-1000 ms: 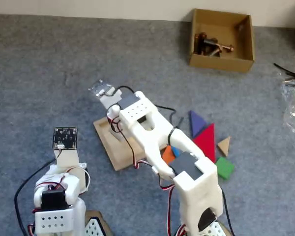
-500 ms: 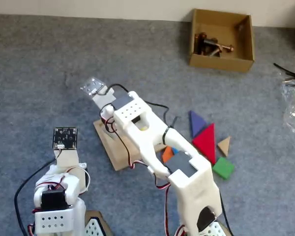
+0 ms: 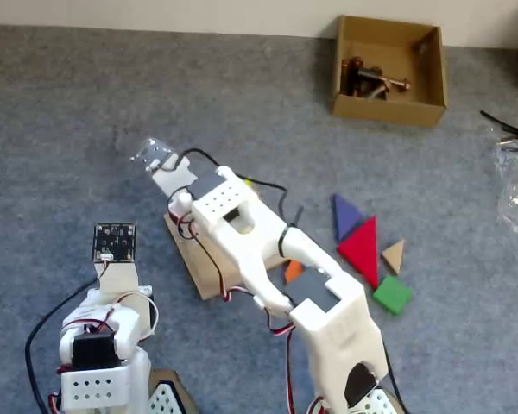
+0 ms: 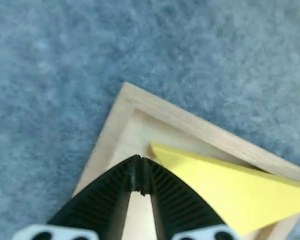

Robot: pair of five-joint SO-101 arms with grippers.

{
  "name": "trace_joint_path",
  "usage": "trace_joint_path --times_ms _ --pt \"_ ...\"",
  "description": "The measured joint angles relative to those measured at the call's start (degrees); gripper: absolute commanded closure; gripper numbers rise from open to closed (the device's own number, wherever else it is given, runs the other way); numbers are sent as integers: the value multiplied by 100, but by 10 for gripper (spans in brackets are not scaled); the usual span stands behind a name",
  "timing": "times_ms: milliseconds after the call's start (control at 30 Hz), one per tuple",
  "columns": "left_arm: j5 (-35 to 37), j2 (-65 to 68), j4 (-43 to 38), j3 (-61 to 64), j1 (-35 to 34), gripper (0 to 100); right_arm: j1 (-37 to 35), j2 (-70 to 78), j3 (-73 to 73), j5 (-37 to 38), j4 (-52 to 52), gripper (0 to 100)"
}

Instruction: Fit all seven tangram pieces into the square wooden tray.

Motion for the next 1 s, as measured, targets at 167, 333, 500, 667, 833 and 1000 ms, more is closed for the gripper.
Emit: trace_joint_path --times_ms 167,333,500,667,833,1000 --pt "0 0 0 0 0 995 9 0 0 0 -70 993" --pt "0 0 0 0 0 995 0 -141 9 -176 88 993" --pt "0 0 0 0 0 995 0 -862 9 -211 466 991" --pt "0 0 0 0 0 995 149 -1345 9 -211 738 991" --pt "0 0 0 0 0 995 677 -1415 18 -211 800 991" --pt "0 0 0 0 0 995 1178 -1345 440 -211 800 991"
